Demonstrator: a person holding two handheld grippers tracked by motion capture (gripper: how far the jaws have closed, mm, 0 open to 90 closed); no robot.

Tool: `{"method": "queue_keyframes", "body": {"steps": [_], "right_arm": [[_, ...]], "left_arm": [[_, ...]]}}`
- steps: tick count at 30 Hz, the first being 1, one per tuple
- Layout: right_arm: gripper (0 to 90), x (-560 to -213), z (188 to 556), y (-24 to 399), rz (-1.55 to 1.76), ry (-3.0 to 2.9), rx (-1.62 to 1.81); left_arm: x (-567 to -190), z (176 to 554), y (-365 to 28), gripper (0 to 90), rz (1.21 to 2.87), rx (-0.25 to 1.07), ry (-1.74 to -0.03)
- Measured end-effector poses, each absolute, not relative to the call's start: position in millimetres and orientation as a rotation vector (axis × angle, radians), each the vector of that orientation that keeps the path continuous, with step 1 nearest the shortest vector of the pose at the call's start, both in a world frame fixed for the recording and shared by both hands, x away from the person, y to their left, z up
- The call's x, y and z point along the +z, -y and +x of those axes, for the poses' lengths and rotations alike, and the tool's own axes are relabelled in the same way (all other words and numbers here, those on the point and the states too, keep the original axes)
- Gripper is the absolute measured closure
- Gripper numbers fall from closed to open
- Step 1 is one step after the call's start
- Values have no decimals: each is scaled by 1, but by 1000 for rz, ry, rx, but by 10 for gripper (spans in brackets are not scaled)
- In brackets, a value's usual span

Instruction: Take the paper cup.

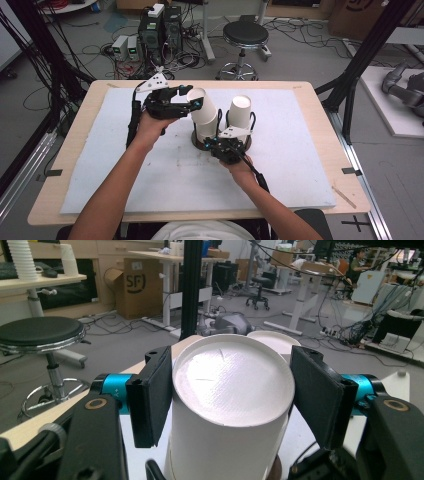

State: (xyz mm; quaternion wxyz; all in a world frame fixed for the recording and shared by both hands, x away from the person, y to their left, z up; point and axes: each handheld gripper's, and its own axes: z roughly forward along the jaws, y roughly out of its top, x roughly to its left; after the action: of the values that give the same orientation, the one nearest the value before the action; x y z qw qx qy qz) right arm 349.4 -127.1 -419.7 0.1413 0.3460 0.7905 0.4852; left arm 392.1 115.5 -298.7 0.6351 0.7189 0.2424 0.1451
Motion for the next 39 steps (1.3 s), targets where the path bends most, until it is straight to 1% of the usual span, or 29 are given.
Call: {"method": "queue_keyframes", "body": {"steps": [3, 5, 9, 11, 15, 22, 31, 39], "right_arm": [[595, -412, 344, 136, 973, -2328, 1426], [499, -407, 339, 144, 917, -2349, 1447], [391, -397, 327, 159, 805, -2324, 1477], [367, -394, 324, 168, 788, -2308, 1501], [260, -394, 321, 183, 782, -2326, 1461], [220, -391, 327, 189, 736, -2370, 1475], [220, -388, 325, 194, 679, -2352, 1501], [220, -389, 329, 197, 702, -2328, 1527]], "left_arm": [[-300, 382, -120, 356, 1635, 326, -562], [-300, 376, -123, 357, 1629, 327, -564], [-298, 365, -129, 356, 1606, 332, -561], [-297, 360, -132, 357, 1606, 333, -556], [-298, 351, -139, 357, 1608, 335, -552], [-299, 340, -152, 357, 1613, 333, -554], [-302, 324, -152, 357, 1635, 339, -534], [-314, 324, -150, 357, 1655, 316, -541]]}}
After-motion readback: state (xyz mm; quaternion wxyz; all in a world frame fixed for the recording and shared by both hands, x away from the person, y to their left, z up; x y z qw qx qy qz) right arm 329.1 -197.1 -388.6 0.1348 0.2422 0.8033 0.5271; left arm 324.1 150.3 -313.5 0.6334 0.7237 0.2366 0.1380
